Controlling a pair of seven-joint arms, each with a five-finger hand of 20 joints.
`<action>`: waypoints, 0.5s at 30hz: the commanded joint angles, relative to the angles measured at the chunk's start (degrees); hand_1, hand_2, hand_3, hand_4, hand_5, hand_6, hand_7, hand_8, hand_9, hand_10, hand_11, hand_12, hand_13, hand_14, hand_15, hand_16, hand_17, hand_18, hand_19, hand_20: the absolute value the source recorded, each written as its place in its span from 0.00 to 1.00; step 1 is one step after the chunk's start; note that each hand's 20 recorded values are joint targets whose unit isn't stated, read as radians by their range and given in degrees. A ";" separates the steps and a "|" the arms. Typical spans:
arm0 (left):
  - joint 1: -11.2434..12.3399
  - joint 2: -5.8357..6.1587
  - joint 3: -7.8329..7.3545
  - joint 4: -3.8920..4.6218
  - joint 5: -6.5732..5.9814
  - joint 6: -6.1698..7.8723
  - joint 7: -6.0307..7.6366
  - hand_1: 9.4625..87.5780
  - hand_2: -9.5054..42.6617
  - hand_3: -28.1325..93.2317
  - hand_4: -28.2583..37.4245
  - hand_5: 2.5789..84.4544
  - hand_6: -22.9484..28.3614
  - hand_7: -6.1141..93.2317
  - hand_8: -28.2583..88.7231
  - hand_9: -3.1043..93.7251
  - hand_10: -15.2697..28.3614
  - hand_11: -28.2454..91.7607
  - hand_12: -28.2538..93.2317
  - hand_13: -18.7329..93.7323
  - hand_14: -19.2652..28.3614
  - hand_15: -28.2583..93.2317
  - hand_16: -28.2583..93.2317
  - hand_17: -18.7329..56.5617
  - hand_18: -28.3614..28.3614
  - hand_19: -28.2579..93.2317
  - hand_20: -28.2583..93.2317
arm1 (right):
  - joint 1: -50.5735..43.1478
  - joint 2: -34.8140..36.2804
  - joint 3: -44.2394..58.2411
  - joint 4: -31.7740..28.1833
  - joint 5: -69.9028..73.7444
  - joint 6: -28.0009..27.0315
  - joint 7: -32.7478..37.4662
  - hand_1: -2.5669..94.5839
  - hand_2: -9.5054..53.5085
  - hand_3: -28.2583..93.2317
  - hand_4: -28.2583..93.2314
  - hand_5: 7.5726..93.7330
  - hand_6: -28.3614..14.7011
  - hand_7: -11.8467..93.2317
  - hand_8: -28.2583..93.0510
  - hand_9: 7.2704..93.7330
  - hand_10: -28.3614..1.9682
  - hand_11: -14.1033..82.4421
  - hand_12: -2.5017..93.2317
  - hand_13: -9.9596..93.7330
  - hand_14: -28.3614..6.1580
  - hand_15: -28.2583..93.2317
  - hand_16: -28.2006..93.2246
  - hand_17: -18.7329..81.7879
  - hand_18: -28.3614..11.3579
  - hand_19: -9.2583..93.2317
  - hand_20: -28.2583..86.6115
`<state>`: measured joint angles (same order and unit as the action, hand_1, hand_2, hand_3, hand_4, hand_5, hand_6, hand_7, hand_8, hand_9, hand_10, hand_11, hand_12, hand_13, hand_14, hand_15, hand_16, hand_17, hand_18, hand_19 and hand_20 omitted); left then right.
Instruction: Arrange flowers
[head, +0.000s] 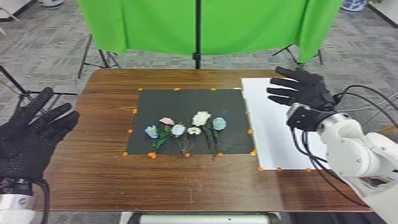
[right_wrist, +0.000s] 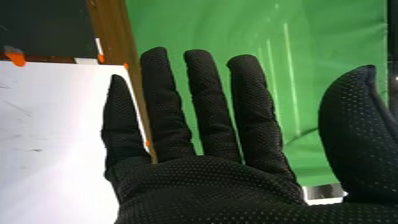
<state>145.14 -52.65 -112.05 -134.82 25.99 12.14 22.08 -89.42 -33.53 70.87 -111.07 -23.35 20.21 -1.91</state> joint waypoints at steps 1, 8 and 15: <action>0.58 -0.39 0.11 0.59 -0.36 -0.61 -0.70 0.13 0.31 0.88 0.02 0.35 0.55 0.21 0.16 0.36 0.80 0.44 0.34 0.37 0.98 0.66 0.17 0.12 0.97 0.68 0.38 | -2.38 -0.10 1.51 -0.17 1.20 -1.74 -0.50 0.21 0.26 0.91 0.00 0.47 0.65 0.27 0.12 0.50 0.47 0.26 0.17 0.46 0.29 0.49 0.35 0.22 0.09 0.58 0.36; 0.83 -0.26 0.11 0.55 -0.65 -0.43 -0.31 0.13 0.31 0.87 0.03 0.35 0.56 0.20 0.16 0.37 0.80 0.45 0.35 0.38 0.99 0.67 0.17 0.13 0.97 0.69 0.38 | -2.03 0.20 0.68 -0.32 1.46 -1.67 -1.30 0.20 0.26 0.91 0.00 0.48 0.65 0.27 0.12 0.50 0.47 0.26 0.17 0.46 0.29 0.47 0.35 0.22 0.09 0.56 0.36; 0.89 -0.10 0.74 0.70 -1.35 0.61 0.51 0.14 0.31 0.87 0.03 0.35 0.56 0.21 0.16 0.37 0.81 0.45 0.34 0.38 0.99 0.67 0.17 0.13 0.97 0.69 0.38 | -1.46 0.09 0.09 -0.15 0.48 -2.12 -0.13 0.20 0.26 0.91 0.00 0.48 0.65 0.27 0.12 0.50 0.47 0.26 0.17 0.47 0.29 0.47 0.36 0.22 0.09 0.58 0.37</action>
<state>145.14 -52.62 -111.98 -134.62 25.64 12.14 22.01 -91.47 -33.49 71.76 -111.07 -22.28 18.81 -2.23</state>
